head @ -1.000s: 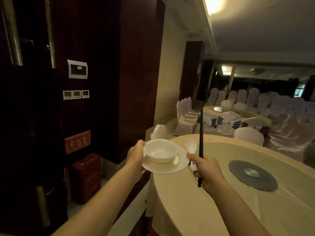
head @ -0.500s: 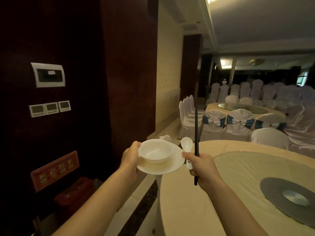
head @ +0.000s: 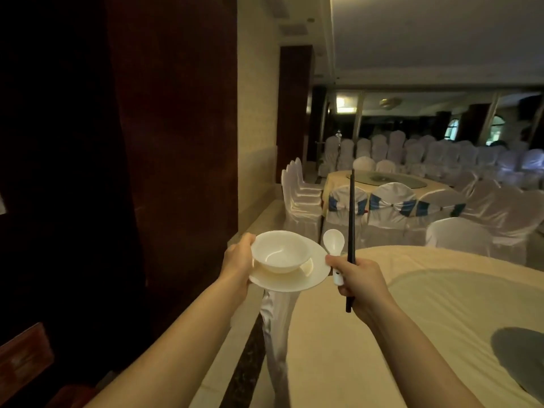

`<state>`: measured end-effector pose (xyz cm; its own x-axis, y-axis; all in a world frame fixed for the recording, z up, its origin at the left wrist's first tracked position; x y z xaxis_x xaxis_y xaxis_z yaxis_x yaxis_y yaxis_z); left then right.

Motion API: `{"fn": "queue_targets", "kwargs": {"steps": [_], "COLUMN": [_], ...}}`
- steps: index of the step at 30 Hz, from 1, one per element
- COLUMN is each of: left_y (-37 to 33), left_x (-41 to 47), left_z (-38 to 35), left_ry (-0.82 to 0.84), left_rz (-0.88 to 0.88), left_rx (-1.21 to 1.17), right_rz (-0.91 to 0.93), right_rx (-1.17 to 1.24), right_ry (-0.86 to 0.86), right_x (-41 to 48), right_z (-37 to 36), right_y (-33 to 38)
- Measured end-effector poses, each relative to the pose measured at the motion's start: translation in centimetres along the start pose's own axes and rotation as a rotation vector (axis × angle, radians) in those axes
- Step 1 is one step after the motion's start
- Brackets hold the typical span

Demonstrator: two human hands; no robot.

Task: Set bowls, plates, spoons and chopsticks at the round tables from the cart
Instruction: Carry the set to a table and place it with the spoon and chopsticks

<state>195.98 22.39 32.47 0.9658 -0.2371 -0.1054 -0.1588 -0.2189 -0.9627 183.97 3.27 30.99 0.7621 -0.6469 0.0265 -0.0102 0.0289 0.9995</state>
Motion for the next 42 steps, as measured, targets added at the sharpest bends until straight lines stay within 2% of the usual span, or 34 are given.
{"fn": "queue_targets", "kwargs": {"steps": [8,19,29,36,42], "left_y": [-1.0,7.0,14.9,22.8,28.5], "left_x": [18.5,34.3,40.7,42.6,44.1], "left_z": [-5.3,-20.9,-32.9,-36.6,-36.8], "left_ry": [0.205,0.561,0.893,1.189,1.452], "left_rz": [0.075,0.198,0.280,0.298,0.282], "left_rx": [0.087,0.111,0.253,0.368,0.501], "right_rz": [-0.003,-0.011,-0.121,-0.257,-0.346], "right_rx": [0.026,-0.024,0.009,0.044,0.117], "right_ry": [-0.246,-0.656,-1.022,-1.294,-1.498], "right_x": [12.5,25.0,30.0,29.9,29.5], "right_z": [-4.0,1.4,5.7,4.9,1.5], "right_y": [-0.6,-5.7,-11.4,-17.6,-22.5]}}
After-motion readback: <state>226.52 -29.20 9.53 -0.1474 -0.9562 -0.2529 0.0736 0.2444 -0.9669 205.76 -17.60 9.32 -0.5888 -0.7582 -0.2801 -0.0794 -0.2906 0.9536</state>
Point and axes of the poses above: each hand's wrist, its own x-axis towards the middle knuckle, its own z-axis out of the back of the hand, y = z × x, the point moved 2 cm from there along x, towards the middle knuckle, and after that the axes turned 7 degrees about -x, right-handed, at the moved point
